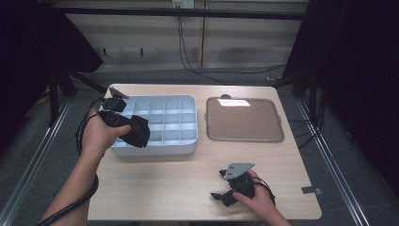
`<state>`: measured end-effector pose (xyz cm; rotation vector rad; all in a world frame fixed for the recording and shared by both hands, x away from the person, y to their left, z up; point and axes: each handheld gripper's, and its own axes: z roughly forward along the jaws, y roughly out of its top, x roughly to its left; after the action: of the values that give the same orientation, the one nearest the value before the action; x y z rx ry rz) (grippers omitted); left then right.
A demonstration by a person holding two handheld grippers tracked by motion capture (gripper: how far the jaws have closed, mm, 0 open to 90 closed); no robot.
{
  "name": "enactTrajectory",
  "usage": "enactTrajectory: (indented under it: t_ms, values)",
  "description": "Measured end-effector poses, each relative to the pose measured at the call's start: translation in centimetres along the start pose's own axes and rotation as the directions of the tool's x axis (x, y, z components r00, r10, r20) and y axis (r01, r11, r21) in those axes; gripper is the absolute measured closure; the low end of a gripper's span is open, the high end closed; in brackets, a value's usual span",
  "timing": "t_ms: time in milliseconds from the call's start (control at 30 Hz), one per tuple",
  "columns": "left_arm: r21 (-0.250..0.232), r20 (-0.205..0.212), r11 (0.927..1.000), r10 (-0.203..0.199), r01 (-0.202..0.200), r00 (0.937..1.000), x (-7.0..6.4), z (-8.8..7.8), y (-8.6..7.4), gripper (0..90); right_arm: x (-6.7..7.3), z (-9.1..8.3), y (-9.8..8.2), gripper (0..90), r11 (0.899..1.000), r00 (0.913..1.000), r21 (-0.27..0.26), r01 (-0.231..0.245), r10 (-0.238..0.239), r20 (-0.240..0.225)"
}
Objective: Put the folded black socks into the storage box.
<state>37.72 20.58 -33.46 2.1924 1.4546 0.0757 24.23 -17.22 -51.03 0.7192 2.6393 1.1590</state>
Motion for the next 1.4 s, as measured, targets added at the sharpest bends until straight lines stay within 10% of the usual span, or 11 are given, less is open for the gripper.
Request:
enactTrajectory:
  t_ms: [1400]
  values:
    - [-0.020,-0.048,0.9987,-0.048,0.047,0.9977,3.0,1.2,0.3,69.5,0.0,0.0,0.0,13.4,1.000,1.0000,0.000,0.000,0.000,-0.001]
